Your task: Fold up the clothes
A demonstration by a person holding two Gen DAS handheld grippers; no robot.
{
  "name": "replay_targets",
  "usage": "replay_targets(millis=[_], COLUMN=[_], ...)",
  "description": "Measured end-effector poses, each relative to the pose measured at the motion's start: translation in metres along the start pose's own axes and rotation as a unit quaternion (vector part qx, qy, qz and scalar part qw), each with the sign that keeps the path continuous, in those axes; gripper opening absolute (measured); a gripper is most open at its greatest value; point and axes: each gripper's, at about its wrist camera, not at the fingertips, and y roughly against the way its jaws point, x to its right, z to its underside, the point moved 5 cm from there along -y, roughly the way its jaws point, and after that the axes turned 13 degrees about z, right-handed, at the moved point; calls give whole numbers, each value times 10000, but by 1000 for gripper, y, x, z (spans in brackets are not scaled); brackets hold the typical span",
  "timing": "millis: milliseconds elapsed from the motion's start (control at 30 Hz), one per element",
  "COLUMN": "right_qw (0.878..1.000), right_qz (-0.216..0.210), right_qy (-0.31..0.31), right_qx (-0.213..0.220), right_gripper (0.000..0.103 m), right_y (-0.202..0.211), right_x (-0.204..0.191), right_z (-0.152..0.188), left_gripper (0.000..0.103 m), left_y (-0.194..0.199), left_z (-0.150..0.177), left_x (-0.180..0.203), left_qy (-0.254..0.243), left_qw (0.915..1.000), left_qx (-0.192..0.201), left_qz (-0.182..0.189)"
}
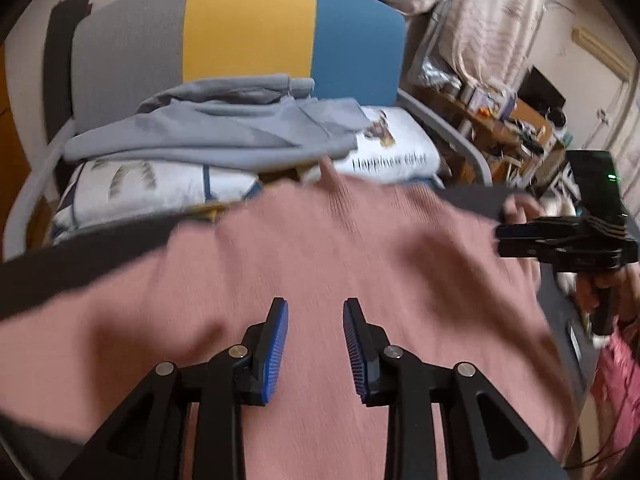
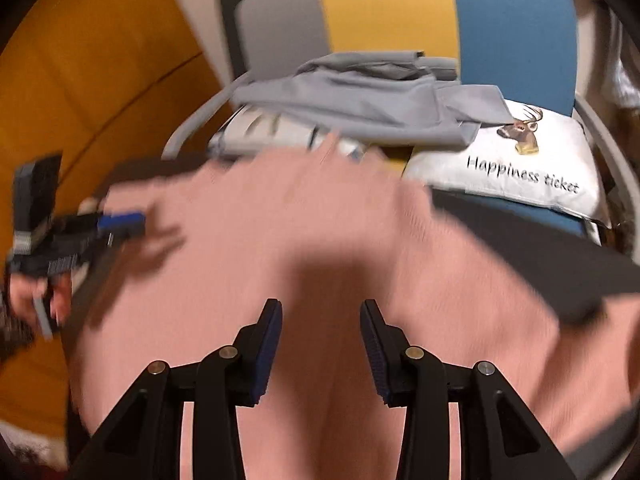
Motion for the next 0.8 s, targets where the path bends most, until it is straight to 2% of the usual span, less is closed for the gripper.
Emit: replay_targets(millis=[67,167,267,367,500,567,600,633,700,767,800], right_qw=[10000,9998,9989,9978,9954,9940,9936,9933,9936,9947,9950], right_qz=[66,177,268,286,8,-81,-161,-257,-381,-292,-294], right_qy=[-17,-11,-36,62,192,308,297,261,207,286,279], right_qx=[-6,-113,-375,-594,-934,-1050,-1077,-1096,-1045,-946,-912], right_gripper=[42,51,53,53,53,51,46,29,7,7,7], right_y=[-22,-62,-104,-138,-166,-176,-179,-181,-180,-178,-175], right_x=[4,12,21,22,15,11,10,9,8,8,9], right_z=[-37,-86,-114,-127,-129,-129,-130,-130,-132,-132,-132], left_gripper=[30,34,36,39,45,47,51,54,55,54,47], left_y=[-18,-50,-82,-112,-144,-159,-163,-166,-171,-172,-172], left_z=[-28,-57,-75,-84,-90,-90,-90,-89,-89,-88,-88], left_x=[-19,-43,-64,-80,-82,-82,-83,-84,-88,-94,-95], left_qy=[68,96,146,229,219,168,197,247,419,750,817], left_qw=[10000,9998,9994,9983,9950,9925,9923,9926,9929,9923,9924], left_qx=[-32,-164,-300,-527,-944,-1176,-1173,-1131,-1015,-830,-773], left_qz=[14,-54,-86,-93,257,300,332,378,464,540,508])
